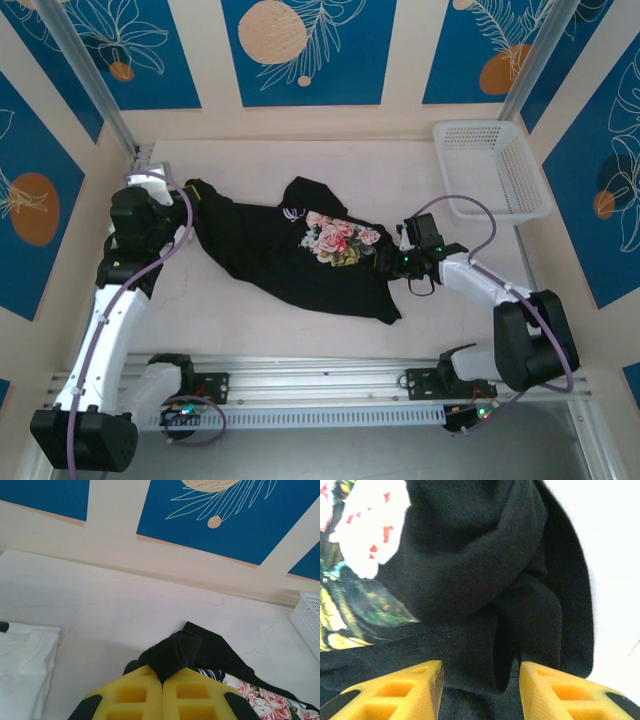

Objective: Fold the inside-out t-shirt

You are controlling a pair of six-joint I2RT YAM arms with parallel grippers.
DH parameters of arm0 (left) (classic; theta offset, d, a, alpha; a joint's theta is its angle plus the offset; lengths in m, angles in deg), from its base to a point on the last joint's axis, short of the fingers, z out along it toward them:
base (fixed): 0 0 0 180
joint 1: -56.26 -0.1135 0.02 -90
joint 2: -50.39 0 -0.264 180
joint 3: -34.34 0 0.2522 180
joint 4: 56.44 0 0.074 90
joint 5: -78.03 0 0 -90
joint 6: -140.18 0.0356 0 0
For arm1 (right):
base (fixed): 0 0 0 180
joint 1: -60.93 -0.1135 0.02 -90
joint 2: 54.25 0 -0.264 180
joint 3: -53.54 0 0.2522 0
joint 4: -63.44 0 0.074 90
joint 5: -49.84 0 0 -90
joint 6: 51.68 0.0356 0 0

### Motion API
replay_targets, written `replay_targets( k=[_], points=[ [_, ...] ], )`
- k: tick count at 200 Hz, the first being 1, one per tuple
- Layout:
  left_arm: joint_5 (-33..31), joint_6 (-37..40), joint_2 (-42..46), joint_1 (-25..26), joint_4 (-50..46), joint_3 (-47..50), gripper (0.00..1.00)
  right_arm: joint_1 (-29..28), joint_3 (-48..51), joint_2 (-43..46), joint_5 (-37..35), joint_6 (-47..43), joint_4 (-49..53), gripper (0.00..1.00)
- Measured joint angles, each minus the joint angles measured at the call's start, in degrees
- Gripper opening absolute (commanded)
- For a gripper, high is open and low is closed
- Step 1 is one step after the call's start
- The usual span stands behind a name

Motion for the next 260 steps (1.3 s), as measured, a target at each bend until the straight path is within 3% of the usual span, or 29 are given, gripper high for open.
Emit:
replay_targets(
  k=[18, 43, 64, 116, 162, 220, 260],
  points=[
    [0.3, 0.0, 0.0, 0.0, 0.1, 0.4, 0.00, 0.1, 0.0, -2.7, 1.2, -0.3, -0.7, 0.42],
    [0.6, 0.0, 0.0, 0.0, 0.3, 0.7, 0.00, 0.1, -0.2, -5.2, 3.6, -0.9, -1.9, 0.13],
    [0.8, 0.0, 0.1, 0.0, 0.2, 0.7, 0.00, 0.2, -0.9, -4.0, 5.0, -2.5, -1.7, 0.00],
    [2.6, -1.1, 2.0, -1.4, 1.1, 0.3, 0.00, 4.2, -9.0, 13.8, 8.5, -6.8, 5.0, 0.00],
    [6.1, -2.2, 2.3, -9.4, 0.5, -8.3, 0.00, 8.7, -22.0, 22.4, 12.3, -10.7, 12.7, 0.00],
    [6.4, -2.2, 3.6, -14.9, -1.0, -14.4, 0.00, 10.7, -26.6, 21.6, 16.3, -12.7, 19.3, 0.00],
    [5.9, -2.2, 0.8, -15.3, -1.8, -12.2, 0.00, 13.8, -20.3, 16.5, 17.3, -11.6, 18.6, 0.00]
  ],
)
